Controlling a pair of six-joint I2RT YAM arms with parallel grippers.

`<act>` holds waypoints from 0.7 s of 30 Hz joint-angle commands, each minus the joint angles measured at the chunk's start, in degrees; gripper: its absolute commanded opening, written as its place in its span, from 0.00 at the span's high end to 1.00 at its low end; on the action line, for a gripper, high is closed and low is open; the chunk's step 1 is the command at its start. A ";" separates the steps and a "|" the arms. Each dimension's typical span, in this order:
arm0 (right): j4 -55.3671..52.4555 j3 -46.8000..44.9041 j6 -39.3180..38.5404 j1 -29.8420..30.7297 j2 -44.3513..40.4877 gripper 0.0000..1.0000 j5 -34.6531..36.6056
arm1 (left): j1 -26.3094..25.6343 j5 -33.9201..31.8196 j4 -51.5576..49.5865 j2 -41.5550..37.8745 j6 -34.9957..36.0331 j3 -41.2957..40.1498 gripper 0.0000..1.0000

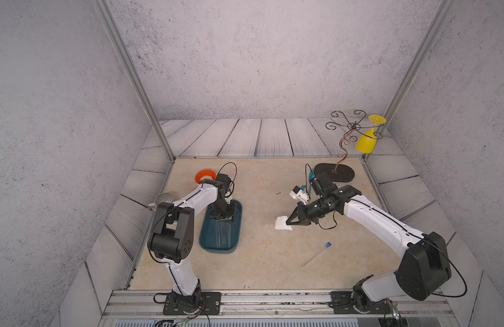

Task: Wipe the exteriors of test tubes
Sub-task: Place the test tube in the storage box.

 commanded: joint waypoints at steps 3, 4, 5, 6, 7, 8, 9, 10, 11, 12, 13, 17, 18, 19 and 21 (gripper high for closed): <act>-1.17 -0.56 0.07 -0.17 -1.57 0.96 1.56 | 0.30 -2.29 0.38 1.56 -0.42 1.14 0.64; -1.20 -0.47 0.09 -0.13 -1.59 0.96 1.69 | 0.31 -2.90 -0.10 1.27 -0.42 1.30 0.60; -1.19 -0.39 0.09 -0.19 -1.51 0.96 1.90 | 0.26 -3.68 -0.80 0.87 -0.42 1.63 0.56; -1.36 -0.22 0.09 -0.28 -1.50 0.96 2.16 | 0.25 -4.34 -1.45 0.25 -0.51 1.95 0.53; -1.54 0.02 0.04 -0.21 -1.42 0.96 2.42 | 0.19 -4.92 -2.16 -0.44 -0.58 2.14 0.52; -1.70 0.34 0.09 -0.23 -1.24 0.96 2.58 | 0.12 -5.66 -2.77 -1.48 -0.75 2.28 0.51; -1.88 0.62 0.09 -0.40 -1.05 0.96 2.84 | 0.01 -6.56 -3.48 -2.60 -0.90 2.45 0.50; -1.98 0.90 0.13 -0.61 -0.93 0.96 2.97 | -0.27 -7.51 -4.35 -3.64 -1.04 2.62 0.50; -2.07 1.25 0.39 -1.10 -0.80 0.96 3.11 | -0.59 -8.73 -5.46 -5.04 -1.20 2.84 0.49; -2.25 1.58 0.65 -1.93 -0.71 0.96 3.02 | -1.22 -10.06 -6.49 -6.57 -1.38 3.08 0.49; -2.12 1.76 1.13 -2.83 -0.75 0.96 3.12 | -1.90 -11.04 -7.32 -7.93 -1.51 3.20 0.49; -1.48 1.48 3.49 -9.44 -1.73 0.95 4.08 | -7.21 -10.58 -8.37 -13.29 -1.57 3.84 0.49; -2.19 1.55 3.51 -11.35 -1.69 0.95 4.74 | -10.03 -10.58 -8.45 -13.98 -1.48 4.45 0.48; -3.12 1.68 3.33 -12.95 -1.62 0.95 5.83 | -12.81 -10.94 -8.51 -14.07 -1.27 5.18 0.48; -5.57 1.44 2.97 -16.76 -1.29 0.95 8.60 | -19.61 -11.42 -8.48 -12.98 -0.80 7.74 0.47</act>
